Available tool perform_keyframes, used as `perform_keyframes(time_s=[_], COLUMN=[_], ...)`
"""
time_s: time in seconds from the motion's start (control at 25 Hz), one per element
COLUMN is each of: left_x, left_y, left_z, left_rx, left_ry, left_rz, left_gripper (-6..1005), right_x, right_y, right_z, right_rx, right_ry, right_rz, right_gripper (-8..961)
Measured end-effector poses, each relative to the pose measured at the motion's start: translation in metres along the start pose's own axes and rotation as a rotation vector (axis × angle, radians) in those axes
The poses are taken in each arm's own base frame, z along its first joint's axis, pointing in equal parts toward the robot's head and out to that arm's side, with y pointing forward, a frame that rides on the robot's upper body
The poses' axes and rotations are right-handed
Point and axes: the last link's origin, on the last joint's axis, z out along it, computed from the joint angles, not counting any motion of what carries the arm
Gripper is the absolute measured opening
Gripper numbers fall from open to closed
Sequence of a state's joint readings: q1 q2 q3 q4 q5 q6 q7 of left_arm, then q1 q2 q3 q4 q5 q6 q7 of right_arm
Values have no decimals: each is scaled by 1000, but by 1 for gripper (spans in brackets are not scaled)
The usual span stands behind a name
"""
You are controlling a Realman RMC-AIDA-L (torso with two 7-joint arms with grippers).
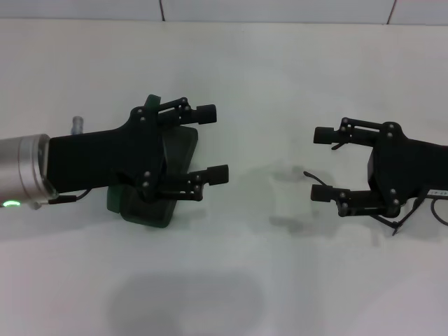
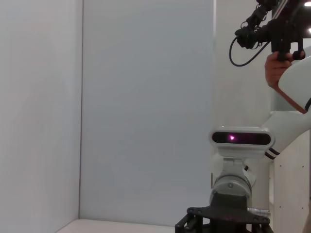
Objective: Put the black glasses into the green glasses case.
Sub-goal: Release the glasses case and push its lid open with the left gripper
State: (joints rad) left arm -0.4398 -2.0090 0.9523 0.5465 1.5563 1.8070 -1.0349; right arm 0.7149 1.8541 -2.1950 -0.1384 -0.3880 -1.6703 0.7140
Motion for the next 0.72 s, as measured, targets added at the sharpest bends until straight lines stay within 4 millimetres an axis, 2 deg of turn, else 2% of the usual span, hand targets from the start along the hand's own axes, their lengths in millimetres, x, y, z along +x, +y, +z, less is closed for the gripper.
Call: perform_keyframes(time_s=[0.4, 0.56, 0.72], left_x=[-2, 10, 34], left_y=[-1, -19, -48], left_z=[-1, -9, -22], left_rx=[31, 91, 227], left_ry=[1, -69, -286], left_rz=[-10, -87, -233], left_gripper=[886, 885, 884], right_x=[5, 7, 8], right_y=[1, 1, 0], right_z=[6, 6, 7], right_rx=[18, 39, 43], right_ry=[4, 7, 12], right_rz=[-3, 1, 1], right_gripper=[783, 783, 782])
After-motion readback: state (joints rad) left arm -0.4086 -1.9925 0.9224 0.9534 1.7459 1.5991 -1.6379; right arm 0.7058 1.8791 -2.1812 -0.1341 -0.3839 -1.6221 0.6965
